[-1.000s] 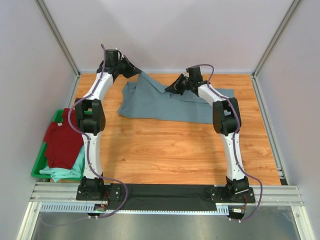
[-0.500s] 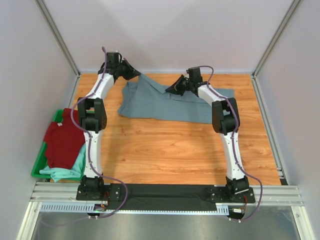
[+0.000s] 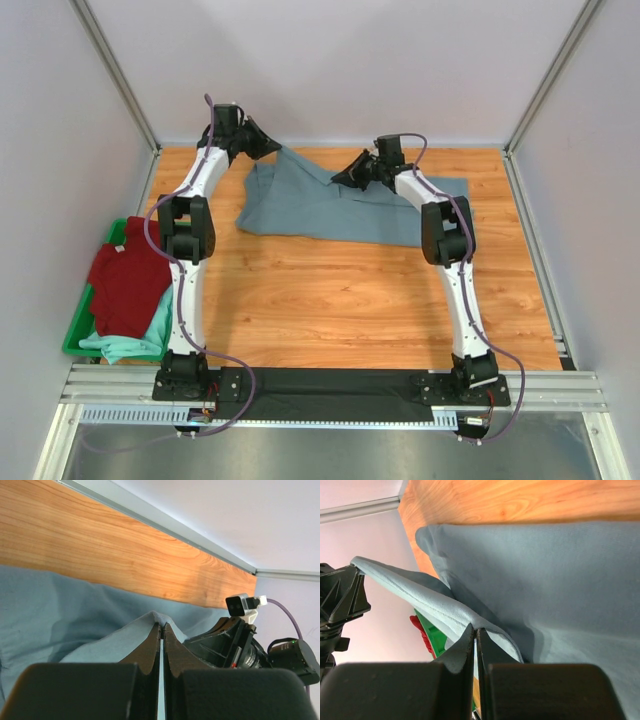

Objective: Fold and stack the t-shirts
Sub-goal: Fold the tshirt

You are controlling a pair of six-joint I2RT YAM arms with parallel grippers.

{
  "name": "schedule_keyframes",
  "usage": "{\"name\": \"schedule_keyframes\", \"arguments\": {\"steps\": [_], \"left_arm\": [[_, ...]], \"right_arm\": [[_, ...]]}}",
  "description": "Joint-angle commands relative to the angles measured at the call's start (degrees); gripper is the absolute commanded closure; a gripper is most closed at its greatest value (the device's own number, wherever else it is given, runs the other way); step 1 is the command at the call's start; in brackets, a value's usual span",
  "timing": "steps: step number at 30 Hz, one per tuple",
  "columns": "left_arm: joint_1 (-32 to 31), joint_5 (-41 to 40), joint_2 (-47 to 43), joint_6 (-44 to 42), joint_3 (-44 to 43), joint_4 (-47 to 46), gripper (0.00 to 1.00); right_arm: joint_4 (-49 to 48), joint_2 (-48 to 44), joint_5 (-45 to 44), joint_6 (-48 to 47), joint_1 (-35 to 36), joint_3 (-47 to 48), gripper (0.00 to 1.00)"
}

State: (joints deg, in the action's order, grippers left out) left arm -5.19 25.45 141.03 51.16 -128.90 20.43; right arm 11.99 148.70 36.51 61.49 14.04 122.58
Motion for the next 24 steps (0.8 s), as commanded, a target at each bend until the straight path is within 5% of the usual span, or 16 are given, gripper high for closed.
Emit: {"name": "schedule_keyframes", "arguments": {"steps": [1, 13, 24], "left_arm": [[0.97, 0.21, 0.56, 0.79, -3.02, -1.97, 1.00], [1.06, 4.25, 0.74, 2.46, -4.08, 2.33, 1.00], [2.20, 10.05, -10.77, -1.05, 10.42, 12.69, 1.00]], "right_arm": [[-1.62, 1.85, 0.23, 1.35, -0.24, 3.71, 0.99], [3.12, 0.28, 0.75, 1.79, -0.24, 5.65, 0.99], [10.16, -11.67, 5.14, -1.99, -0.24, -6.37, 1.00]]}}
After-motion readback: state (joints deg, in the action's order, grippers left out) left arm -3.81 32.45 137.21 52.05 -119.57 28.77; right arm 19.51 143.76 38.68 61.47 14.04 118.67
